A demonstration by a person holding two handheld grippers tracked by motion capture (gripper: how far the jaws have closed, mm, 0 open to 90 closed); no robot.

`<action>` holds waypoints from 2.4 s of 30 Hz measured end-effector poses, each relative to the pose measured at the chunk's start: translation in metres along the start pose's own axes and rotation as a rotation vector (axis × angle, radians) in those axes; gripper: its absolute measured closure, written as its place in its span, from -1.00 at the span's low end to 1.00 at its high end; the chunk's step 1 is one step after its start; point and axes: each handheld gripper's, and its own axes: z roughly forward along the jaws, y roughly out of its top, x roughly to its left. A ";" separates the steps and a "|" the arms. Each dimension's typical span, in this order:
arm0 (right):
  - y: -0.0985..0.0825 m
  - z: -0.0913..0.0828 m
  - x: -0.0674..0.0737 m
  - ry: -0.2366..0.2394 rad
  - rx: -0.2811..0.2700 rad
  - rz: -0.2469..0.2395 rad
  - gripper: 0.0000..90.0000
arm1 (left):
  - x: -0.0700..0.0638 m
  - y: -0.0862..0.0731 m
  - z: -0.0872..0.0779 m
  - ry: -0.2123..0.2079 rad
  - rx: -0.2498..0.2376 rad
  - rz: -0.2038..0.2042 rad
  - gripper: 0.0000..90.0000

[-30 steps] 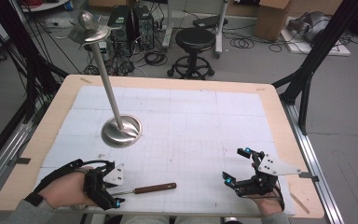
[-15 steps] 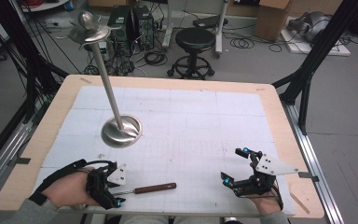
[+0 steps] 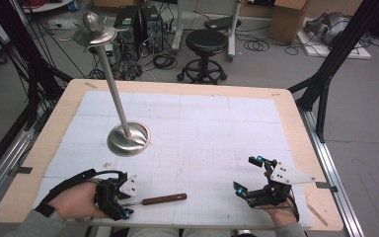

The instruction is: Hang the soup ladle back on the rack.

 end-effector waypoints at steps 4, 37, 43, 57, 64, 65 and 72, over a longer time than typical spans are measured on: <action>0.000 -0.001 0.000 -0.002 -0.003 -0.003 -0.96 | 0.003 0.001 0.000 -0.020 0.007 -0.010 -0.05; 0.000 -0.004 0.000 -0.006 -0.005 -0.004 -0.96 | -0.001 0.006 -0.004 -0.032 0.077 0.035 0.87; 0.000 -0.005 0.000 -0.008 -0.005 0.001 -0.96 | -0.001 0.000 -0.006 -0.031 0.031 0.040 0.87; 0.001 -0.005 -0.001 -0.014 -0.004 0.000 -0.96 | -0.004 -0.021 -0.036 0.017 -0.192 -0.011 0.87; 0.001 -0.004 -0.001 -0.014 0.000 -0.006 -0.96 | -0.008 -0.026 -0.041 0.069 -0.256 -0.007 0.87; 0.001 -0.004 -0.001 -0.014 0.000 -0.007 -0.96 | -0.009 -0.027 -0.042 0.073 -0.263 -0.008 0.87; 0.000 -0.004 -0.002 -0.015 0.001 -0.001 -0.96 | -0.008 -0.034 -0.054 0.086 -0.333 -0.034 0.87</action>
